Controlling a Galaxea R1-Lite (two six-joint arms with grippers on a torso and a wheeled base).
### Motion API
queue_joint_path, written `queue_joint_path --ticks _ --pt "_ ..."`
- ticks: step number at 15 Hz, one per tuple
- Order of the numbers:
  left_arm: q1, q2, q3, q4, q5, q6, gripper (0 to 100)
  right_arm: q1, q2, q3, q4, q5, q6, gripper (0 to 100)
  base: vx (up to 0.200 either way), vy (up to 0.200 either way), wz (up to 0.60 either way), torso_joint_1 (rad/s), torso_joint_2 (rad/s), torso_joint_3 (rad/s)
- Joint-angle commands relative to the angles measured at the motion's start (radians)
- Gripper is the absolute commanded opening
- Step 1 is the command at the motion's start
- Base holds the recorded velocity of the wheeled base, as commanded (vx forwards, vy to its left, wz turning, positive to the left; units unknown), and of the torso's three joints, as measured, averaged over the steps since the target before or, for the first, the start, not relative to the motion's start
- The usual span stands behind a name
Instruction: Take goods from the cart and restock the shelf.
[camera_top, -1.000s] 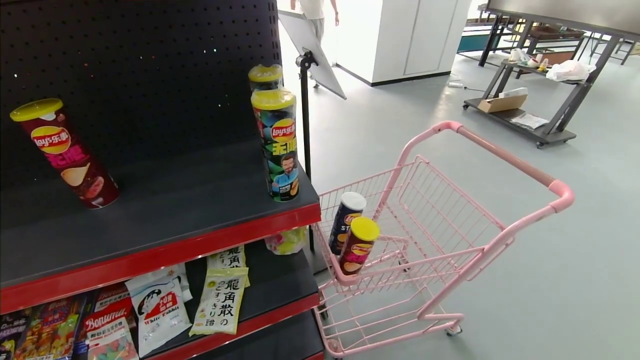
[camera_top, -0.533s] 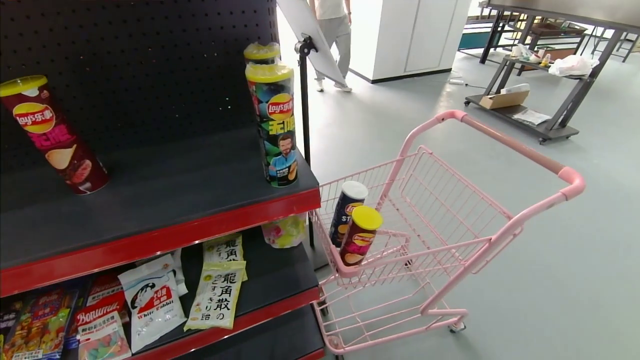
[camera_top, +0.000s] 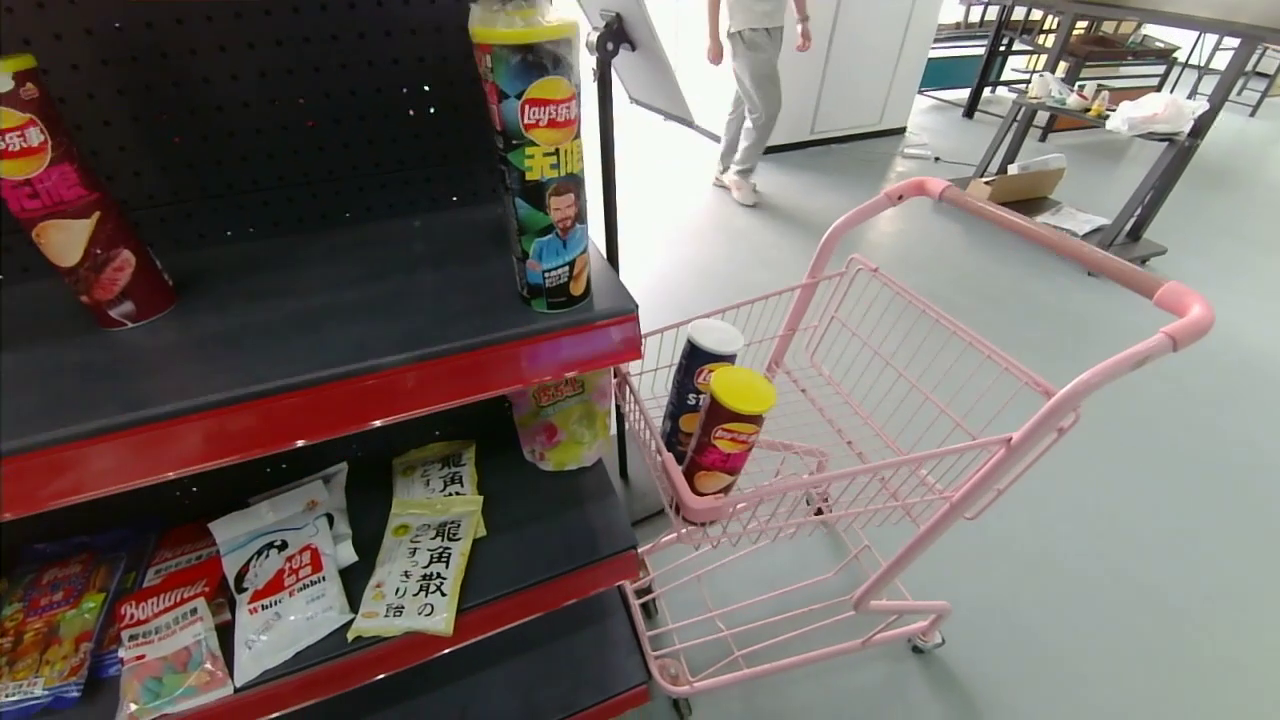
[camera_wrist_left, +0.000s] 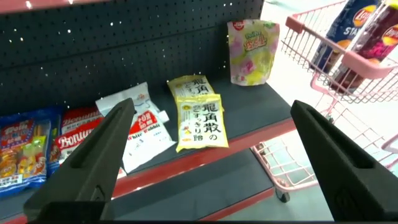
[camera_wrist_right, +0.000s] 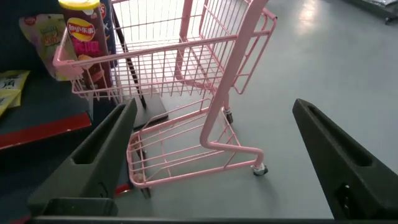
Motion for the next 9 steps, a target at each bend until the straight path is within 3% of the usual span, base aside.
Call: queue_joint_path --ticks 1,3,7,9 --pt "0.0 0.001 0.0 0.0 0.0 0.0 100 0.0 0.0 0.0 0.0 0.0 -0.002 100 0.0 0.0 0.0 -0.173 0.54 0.349" --pt "0.0 0.001 0.0 0.0 0.0 0.0 100 0.0 0.0 0.0 0.0 0.006 0.0 100 0.0 0.0 0.0 -0.142 0.43 0.286" --pt "0.0 0.001 0.0 0.0 0.001 0.0 100 0.011 0.036 -0.035 -0.014 0.045 -0.01 100 0.0 0.0 0.0 -0.029 0.08 0.064" --pt "0.0 0.001 0.0 0.0 0.001 0.0 100 0.035 0.424 -0.402 -0.015 0.12 0.128 100 0.0 0.0 0.0 0.0 0.0 0.0"
